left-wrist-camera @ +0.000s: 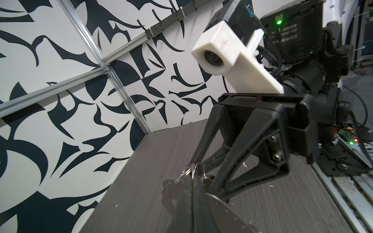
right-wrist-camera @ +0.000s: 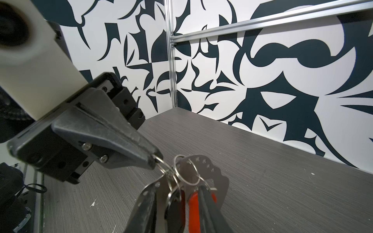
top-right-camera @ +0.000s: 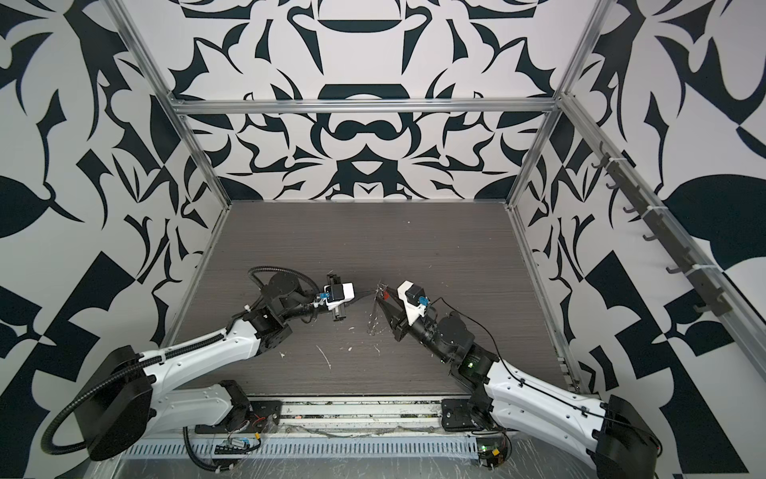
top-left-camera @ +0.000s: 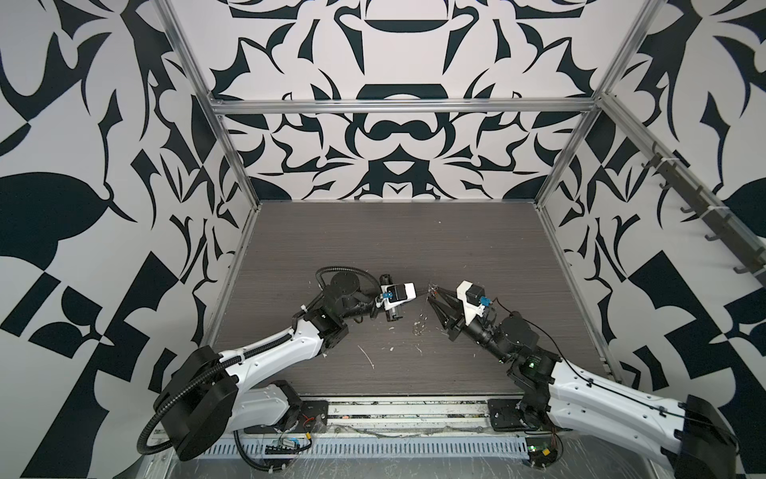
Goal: Attach keys to a key ring
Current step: Insert the key into the keyring.
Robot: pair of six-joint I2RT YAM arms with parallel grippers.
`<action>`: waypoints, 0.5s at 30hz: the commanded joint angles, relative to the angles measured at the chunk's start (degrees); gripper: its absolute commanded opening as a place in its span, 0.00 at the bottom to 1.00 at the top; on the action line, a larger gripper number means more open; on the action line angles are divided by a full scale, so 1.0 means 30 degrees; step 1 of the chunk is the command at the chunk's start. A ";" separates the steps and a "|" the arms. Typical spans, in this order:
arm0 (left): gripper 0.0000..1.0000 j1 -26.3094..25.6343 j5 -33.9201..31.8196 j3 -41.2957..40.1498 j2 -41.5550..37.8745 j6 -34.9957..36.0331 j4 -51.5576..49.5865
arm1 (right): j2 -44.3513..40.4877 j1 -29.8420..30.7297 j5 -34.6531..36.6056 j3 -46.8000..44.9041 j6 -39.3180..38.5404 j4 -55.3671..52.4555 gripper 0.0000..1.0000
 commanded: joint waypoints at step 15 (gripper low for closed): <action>0.00 0.0010 0.0590 0.0269 -0.0406 0.0023 0.0442 | -0.0441 -0.0034 -0.0611 0.1061 -0.1004 0.0401 0.25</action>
